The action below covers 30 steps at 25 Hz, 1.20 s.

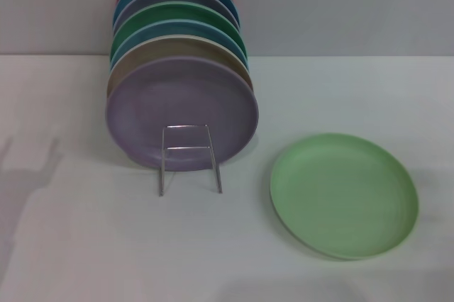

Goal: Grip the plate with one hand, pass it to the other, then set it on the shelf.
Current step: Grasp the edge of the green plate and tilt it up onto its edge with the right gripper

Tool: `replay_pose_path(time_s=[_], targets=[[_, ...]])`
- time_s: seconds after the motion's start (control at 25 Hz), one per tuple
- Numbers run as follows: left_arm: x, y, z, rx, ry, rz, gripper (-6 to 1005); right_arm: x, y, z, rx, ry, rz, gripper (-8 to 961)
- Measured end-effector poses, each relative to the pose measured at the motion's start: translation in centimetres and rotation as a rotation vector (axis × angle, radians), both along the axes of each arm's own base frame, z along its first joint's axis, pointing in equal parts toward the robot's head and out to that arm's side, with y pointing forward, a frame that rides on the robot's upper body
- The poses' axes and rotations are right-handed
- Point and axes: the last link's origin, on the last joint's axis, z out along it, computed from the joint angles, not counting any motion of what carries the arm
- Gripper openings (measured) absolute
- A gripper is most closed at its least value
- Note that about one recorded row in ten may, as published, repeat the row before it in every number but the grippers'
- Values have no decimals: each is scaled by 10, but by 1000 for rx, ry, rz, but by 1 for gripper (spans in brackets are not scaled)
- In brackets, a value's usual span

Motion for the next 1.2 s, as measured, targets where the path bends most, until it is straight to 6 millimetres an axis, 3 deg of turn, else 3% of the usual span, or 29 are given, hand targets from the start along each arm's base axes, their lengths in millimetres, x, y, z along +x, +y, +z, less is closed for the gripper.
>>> replay_pose_path(time_s=[0.36,0.6,1.04,1.2], targets=[[-2,-3,1,9,0,11,840,-1,-3,-4,-20,-48,-5,702],[-2,-1,-1,-1,4,14,840,-1,0,-9,-18,-217,-84,703],[-2,0,-2,-8,6,13,840,-16,22,-15,76,-510,-276,702],[-4,-1,-1,-6,6,19,840,-24,36,-15,73,-442,-324,702]])
